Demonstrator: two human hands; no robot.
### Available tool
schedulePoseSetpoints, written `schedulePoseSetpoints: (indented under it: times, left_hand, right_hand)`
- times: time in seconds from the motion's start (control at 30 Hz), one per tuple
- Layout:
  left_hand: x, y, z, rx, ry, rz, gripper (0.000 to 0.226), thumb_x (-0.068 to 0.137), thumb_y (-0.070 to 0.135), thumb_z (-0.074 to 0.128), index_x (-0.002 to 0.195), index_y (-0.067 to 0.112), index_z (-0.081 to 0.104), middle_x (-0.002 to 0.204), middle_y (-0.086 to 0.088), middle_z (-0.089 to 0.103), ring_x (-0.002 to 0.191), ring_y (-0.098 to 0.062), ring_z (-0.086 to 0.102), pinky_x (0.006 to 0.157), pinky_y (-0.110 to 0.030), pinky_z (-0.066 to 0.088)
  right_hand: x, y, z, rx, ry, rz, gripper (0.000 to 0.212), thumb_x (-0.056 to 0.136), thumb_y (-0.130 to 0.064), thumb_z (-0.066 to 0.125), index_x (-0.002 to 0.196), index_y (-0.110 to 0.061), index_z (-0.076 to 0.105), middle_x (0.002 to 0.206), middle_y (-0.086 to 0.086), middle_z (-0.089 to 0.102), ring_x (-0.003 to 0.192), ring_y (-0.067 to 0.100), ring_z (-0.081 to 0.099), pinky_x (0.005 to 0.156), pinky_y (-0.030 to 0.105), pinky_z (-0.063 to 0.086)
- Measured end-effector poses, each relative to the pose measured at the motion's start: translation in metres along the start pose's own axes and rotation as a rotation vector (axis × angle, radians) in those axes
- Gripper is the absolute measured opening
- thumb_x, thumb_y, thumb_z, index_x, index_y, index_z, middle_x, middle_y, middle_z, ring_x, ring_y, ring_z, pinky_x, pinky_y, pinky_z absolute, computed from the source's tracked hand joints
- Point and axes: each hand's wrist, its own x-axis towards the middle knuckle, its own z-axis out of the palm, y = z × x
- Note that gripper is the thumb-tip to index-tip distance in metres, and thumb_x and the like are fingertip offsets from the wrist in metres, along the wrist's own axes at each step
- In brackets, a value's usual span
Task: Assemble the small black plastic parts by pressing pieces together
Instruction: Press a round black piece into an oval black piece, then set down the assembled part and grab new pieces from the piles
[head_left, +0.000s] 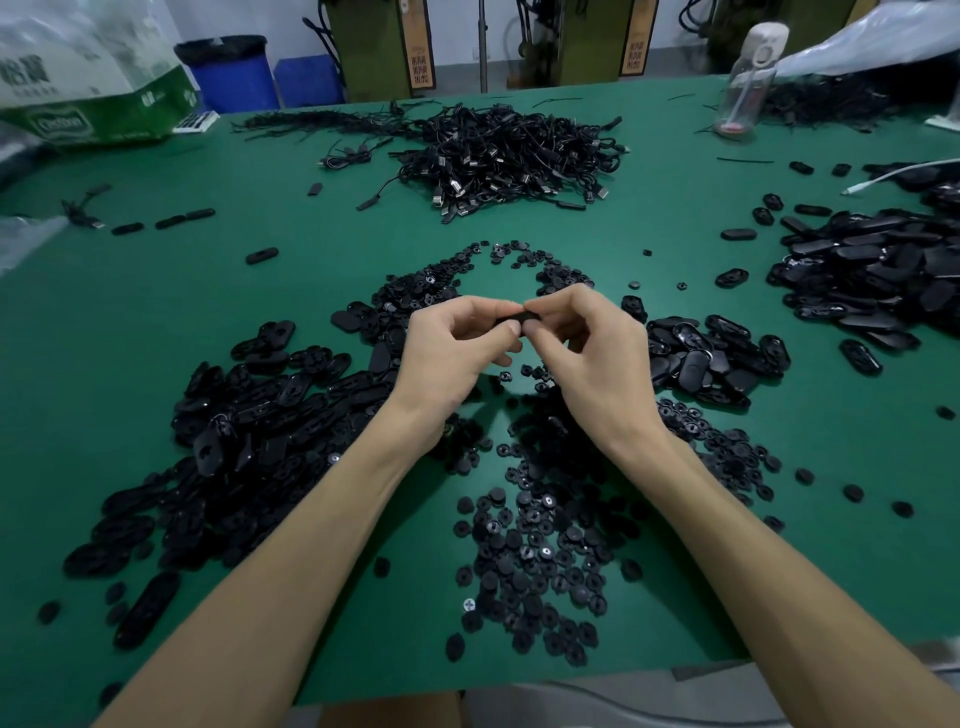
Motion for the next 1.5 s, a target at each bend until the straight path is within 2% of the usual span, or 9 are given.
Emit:
schedulePoseSetpoints:
  times: [0.27, 0.47, 0.57, 0.67, 0.77, 0.9, 1.07, 1.3, 1.5]
  left_hand:
    - [0.000, 0.000, -0.002, -0.026, -0.012, 0.018, 0.015, 0.092, 0.001, 0.074, 0.106, 0.002, 0.076, 0.084, -0.013, 0.077, 0.074, -0.016, 0.073, 0.073, -0.022, 0.058]
    - [0.000, 0.000, -0.001, 0.035, -0.010, 0.087, 0.015, 0.093, 0.004, 0.073, 0.108, 0.005, 0.075, 0.091, -0.010, 0.079, 0.084, -0.019, 0.076, 0.076, -0.027, 0.060]
    - [0.000, -0.001, -0.002, 0.316, 0.077, 0.198, 0.018, 0.101, 0.007, 0.063, 0.115, 0.010, 0.074, 0.104, -0.001, 0.076, 0.097, -0.014, 0.072, 0.088, -0.032, 0.059]
    - [0.001, 0.000, -0.010, 0.761, 0.228, 0.256, 0.043, 0.096, -0.012, 0.052, 0.133, 0.008, 0.063, 0.126, -0.006, 0.064, 0.118, -0.016, 0.059, 0.107, -0.033, 0.048]
    - [0.007, -0.003, -0.026, 1.158, 0.290, 0.114, 0.057, 0.089, -0.011, 0.059, 0.143, 0.002, 0.047, 0.136, -0.017, 0.052, 0.126, -0.031, 0.047, 0.108, -0.041, 0.038]
    - [0.010, -0.005, -0.041, 1.386, 0.234, -0.134, 0.033, 0.093, -0.004, 0.052, 0.126, -0.006, 0.052, 0.129, -0.028, 0.050, 0.120, -0.044, 0.046, 0.102, -0.050, 0.037]
    - [0.014, -0.009, -0.048, 1.415, 0.241, -0.137, 0.025, 0.094, -0.004, 0.051, 0.119, -0.003, 0.057, 0.123, -0.025, 0.052, 0.116, -0.042, 0.047, 0.098, -0.050, 0.035]
    - [0.016, -0.012, -0.043, 1.386, 0.261, -0.051, 0.036, 0.109, 0.035, 0.048, 0.125, 0.006, 0.060, 0.124, -0.019, 0.054, 0.117, -0.039, 0.048, 0.101, -0.047, 0.033]
    - [0.020, -0.018, -0.044, 1.291, 0.292, 0.016, 0.020, 0.107, 0.018, 0.054, 0.118, 0.005, 0.064, 0.116, -0.018, 0.060, 0.111, -0.038, 0.052, 0.098, -0.047, 0.034]
  right_hand:
    - [0.000, 0.002, 0.001, 0.009, -0.008, 0.001, 0.016, 0.096, -0.011, 0.071, 0.108, -0.022, 0.072, 0.085, -0.002, 0.069, 0.076, 0.005, 0.061, 0.068, 0.016, 0.046]
    - [-0.001, 0.000, 0.001, -0.034, 0.004, -0.065, 0.017, 0.097, -0.010, 0.067, 0.108, -0.022, 0.071, 0.091, 0.001, 0.065, 0.081, 0.009, 0.061, 0.073, 0.013, 0.044]
    - [0.004, -0.001, -0.005, -0.096, 0.092, -0.041, 0.017, 0.100, -0.011, 0.062, 0.113, -0.015, 0.072, 0.100, -0.003, 0.063, 0.085, 0.003, 0.058, 0.079, 0.009, 0.043]
    - [0.009, 0.002, -0.015, -0.252, 0.191, 0.041, 0.021, 0.102, -0.012, 0.056, 0.118, -0.012, 0.070, 0.108, -0.002, 0.057, 0.099, 0.006, 0.050, 0.082, 0.012, 0.039]
    - [0.011, 0.008, -0.024, -0.511, 0.207, 0.079, 0.024, 0.100, -0.008, 0.052, 0.118, -0.006, 0.069, 0.112, 0.008, 0.053, 0.111, 0.022, 0.044, 0.089, 0.030, 0.041]
    - [0.014, 0.015, -0.032, -0.769, 0.170, 0.160, 0.028, 0.097, 0.000, 0.052, 0.119, -0.002, 0.069, 0.114, 0.015, 0.050, 0.114, 0.035, 0.041, 0.097, 0.042, 0.035]
    - [0.014, 0.018, -0.029, -0.872, 0.082, 0.267, 0.026, 0.095, -0.001, 0.052, 0.114, -0.004, 0.068, 0.116, 0.015, 0.046, 0.113, 0.036, 0.038, 0.095, 0.045, 0.029]
    - [0.007, 0.012, -0.008, -0.645, -0.097, -0.021, 0.031, 0.106, -0.028, 0.052, 0.131, -0.016, 0.067, 0.120, 0.002, 0.053, 0.118, 0.023, 0.039, 0.098, 0.038, 0.025]
    - [0.002, 0.013, 0.001, -0.642, -0.292, -0.097, 0.043, 0.107, -0.041, 0.049, 0.146, -0.023, 0.057, 0.137, -0.002, 0.055, 0.130, 0.022, 0.041, 0.107, 0.040, 0.023]
